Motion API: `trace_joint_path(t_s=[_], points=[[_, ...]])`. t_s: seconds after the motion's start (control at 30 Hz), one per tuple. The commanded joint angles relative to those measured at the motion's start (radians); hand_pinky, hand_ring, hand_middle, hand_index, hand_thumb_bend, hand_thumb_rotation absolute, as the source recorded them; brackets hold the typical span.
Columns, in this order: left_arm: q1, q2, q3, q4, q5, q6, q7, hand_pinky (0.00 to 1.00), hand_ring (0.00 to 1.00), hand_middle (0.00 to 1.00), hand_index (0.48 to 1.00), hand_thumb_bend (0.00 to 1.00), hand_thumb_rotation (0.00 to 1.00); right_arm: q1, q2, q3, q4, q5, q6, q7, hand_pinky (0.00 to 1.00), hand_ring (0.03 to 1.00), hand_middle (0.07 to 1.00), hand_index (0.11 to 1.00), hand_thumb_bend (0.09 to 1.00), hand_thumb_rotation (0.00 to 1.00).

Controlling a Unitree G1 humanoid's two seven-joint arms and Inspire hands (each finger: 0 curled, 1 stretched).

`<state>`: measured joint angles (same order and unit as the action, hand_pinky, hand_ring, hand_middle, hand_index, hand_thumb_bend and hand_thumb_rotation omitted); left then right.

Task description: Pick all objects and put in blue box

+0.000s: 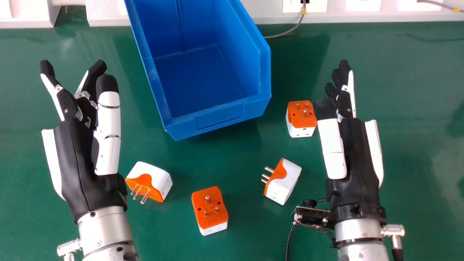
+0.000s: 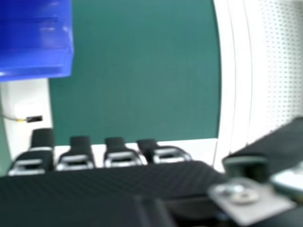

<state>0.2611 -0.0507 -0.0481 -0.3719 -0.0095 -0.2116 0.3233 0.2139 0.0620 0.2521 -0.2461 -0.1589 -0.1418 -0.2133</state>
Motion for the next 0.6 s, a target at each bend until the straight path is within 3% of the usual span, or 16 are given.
trace_joint_path(t_s=[0.0,0.2,0.37,0.57], points=[[0.006,-0.049,-0.005,-0.018,0.006,-0.027,-0.002,0.84,0.87,0.86,0.843,0.54,0.7,0.003,0.033,0.006,-0.03,-0.004,-0.018,-0.008,0.91,0.985,1.0,1.0,0.695,1.0],[0.004,-0.053,-0.007,-0.017,0.002,-0.025,-0.002,0.84,0.87,0.86,0.841,0.54,0.7,0.003,0.037,0.002,-0.027,0.013,-0.023,-0.005,0.92,0.992,1.0,1.0,0.69,1.0],[0.006,-0.051,-0.008,-0.018,0.017,-0.028,0.004,0.83,0.87,0.86,0.84,0.54,0.7,0.004,0.03,0.003,-0.031,0.007,-0.018,-0.002,0.92,0.988,1.0,1.0,0.703,1.0],[0.005,-0.056,-0.01,-0.021,0.005,-0.026,0.002,0.84,0.87,0.86,0.842,0.54,0.7,0.0,0.029,0.0,-0.028,-0.003,-0.021,-0.007,0.91,0.991,1.0,1.0,0.702,1.0]])
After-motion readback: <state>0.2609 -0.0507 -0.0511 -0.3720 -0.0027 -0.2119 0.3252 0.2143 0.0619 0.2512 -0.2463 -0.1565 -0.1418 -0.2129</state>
